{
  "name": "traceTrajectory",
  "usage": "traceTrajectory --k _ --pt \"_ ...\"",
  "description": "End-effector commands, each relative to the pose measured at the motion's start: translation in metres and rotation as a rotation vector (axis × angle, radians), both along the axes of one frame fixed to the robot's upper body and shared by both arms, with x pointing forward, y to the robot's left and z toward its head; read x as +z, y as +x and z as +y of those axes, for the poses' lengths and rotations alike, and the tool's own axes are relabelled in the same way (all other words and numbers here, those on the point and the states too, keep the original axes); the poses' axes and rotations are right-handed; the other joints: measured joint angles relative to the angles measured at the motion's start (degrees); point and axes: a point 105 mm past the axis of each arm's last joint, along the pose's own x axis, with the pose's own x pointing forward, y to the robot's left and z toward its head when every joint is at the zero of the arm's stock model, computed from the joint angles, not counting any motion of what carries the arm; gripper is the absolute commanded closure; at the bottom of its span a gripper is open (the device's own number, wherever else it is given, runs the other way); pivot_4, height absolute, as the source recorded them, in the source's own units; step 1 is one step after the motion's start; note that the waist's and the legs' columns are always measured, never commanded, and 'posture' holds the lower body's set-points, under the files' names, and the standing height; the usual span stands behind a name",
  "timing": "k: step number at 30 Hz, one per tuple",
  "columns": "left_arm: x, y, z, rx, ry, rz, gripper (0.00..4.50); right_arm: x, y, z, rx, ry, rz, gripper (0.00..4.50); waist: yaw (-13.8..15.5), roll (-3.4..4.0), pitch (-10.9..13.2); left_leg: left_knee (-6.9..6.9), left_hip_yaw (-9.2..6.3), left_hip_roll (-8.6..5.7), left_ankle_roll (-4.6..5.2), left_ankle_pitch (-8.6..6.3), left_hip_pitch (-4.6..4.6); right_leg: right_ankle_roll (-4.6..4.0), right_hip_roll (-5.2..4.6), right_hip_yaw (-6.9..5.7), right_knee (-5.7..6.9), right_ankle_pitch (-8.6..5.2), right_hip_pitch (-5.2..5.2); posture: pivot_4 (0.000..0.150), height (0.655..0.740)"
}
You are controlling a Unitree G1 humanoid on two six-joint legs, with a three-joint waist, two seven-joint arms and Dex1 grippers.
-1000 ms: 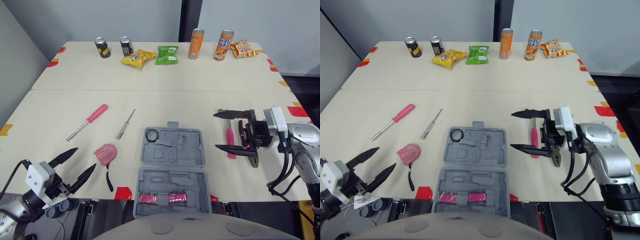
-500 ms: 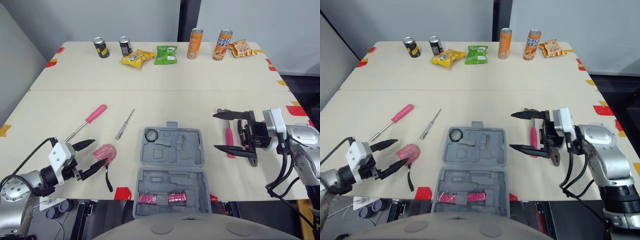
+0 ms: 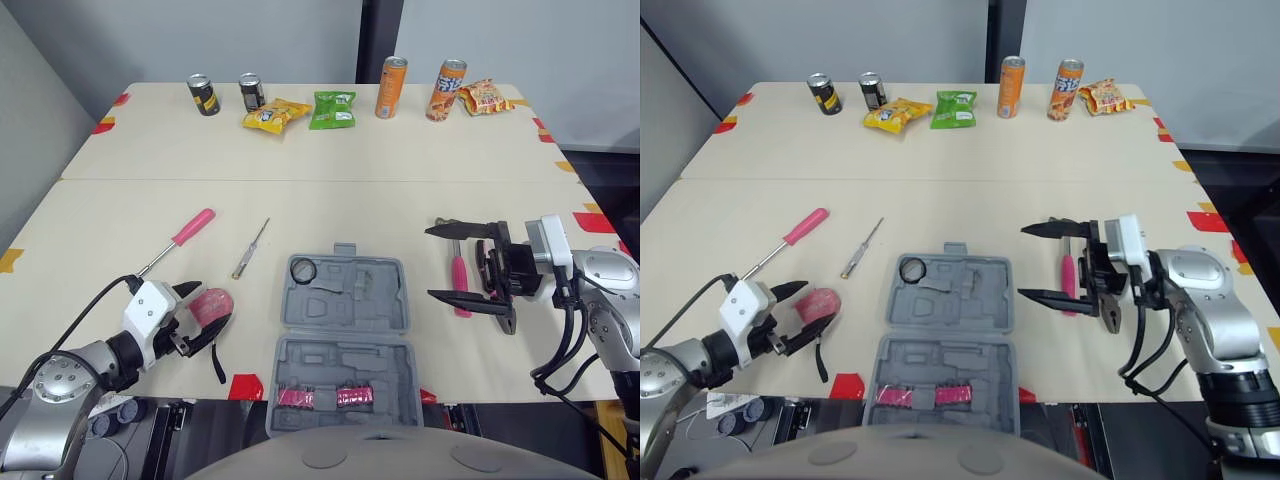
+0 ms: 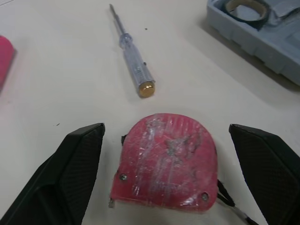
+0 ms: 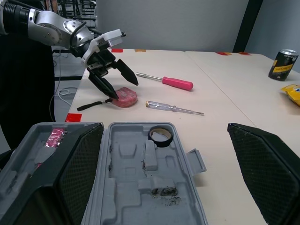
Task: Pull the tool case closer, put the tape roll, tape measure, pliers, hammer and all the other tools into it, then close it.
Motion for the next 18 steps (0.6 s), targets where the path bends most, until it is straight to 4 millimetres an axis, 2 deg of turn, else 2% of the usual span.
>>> traceTrajectory --k 1,6,12,18 --pt "0.005 -0.001 -0.006 -0.02 0.015 -0.005 0.02 0.009 -0.001 0.001 0.013 0.003 -0.049 0.0 0.0 0.0 0.0 0.0 0.0 0.0 0.0 0.0 0.0 0.0 0.0 0.0 0.0 0.0 0.0 0.15 0.74" --pt "-0.002 -0.006 -0.009 -0.028 0.009 0.045 0.02 0.01 -0.001 0.002 0.015 0.004 -0.05 0.0 0.0 0.0 0.0 0.0 0.0 0.0 0.0 0.0 0.0 0.0 0.0 0.0 -0.01 0.0 0.0 0.15 0.74" --pt "-0.006 -0.002 -0.004 0.016 0.025 0.049 0.02 0.01 -0.001 0.001 0.01 0.002 -0.05 0.0 0.1 0.0 0.0 0.0 -0.01 0.0 0.0 0.0 0.0 0.0 0.0 -0.01 -0.01 0.0 0.0 0.15 0.74" --pt "-0.011 -0.001 -0.007 0.026 0.024 0.069 0.02 0.01 -0.001 0.001 0.006 0.006 -0.051 0.0 0.1 0.0 0.0 0.0 -0.01 0.0 0.0 0.0 0.0 0.0 -0.01 0.0 -0.02 0.0 0.0 0.15 0.74"
